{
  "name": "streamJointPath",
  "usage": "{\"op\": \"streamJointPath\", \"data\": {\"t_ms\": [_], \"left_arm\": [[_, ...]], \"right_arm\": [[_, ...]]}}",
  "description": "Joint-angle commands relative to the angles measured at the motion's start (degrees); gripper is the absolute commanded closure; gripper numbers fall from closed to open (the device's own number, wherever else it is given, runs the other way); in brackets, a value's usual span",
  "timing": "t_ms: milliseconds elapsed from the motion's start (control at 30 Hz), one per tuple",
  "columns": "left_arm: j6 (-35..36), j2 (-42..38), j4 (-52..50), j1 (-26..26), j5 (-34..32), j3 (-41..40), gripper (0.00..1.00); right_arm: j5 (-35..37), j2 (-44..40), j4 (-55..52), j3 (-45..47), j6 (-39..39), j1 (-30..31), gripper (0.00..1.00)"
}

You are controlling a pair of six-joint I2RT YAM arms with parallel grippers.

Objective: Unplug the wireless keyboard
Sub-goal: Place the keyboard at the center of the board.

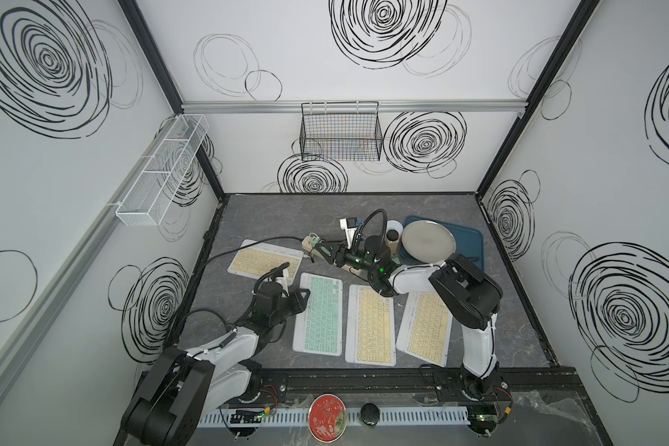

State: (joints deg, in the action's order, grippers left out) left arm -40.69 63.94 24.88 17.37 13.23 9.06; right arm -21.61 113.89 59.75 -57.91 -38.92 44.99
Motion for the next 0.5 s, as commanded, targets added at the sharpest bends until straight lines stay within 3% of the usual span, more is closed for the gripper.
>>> {"op": "streamJointPath", "data": {"t_ms": [0, 233, 333, 467], "left_arm": [[1.8, -0.3, -1.3, 0.3, -3.3, 1.5, 0.62], [2.4, -0.6, -2.8, 0.4, -3.5, 3.1, 0.59], [2.8, -0.4, -4.1, 0.9, -3.8, 4.1, 0.51], [4.1, -2.4, -9.7, 1.5, -8.9, 6.0, 0.5]], "right_arm": [[1.4, -2.4, -1.1, 1.7, 1.5, -0.2, 0.45], [3.2, -4.6, -1.9, 4.3, 3.4, -0.8, 0.45], [4.9, -6.4, -3.9, 5.4, 5.9, -0.9, 0.44], [8.0, -9.6, -6.7, 7.4, 10.5, -1.0, 0.44]]}}
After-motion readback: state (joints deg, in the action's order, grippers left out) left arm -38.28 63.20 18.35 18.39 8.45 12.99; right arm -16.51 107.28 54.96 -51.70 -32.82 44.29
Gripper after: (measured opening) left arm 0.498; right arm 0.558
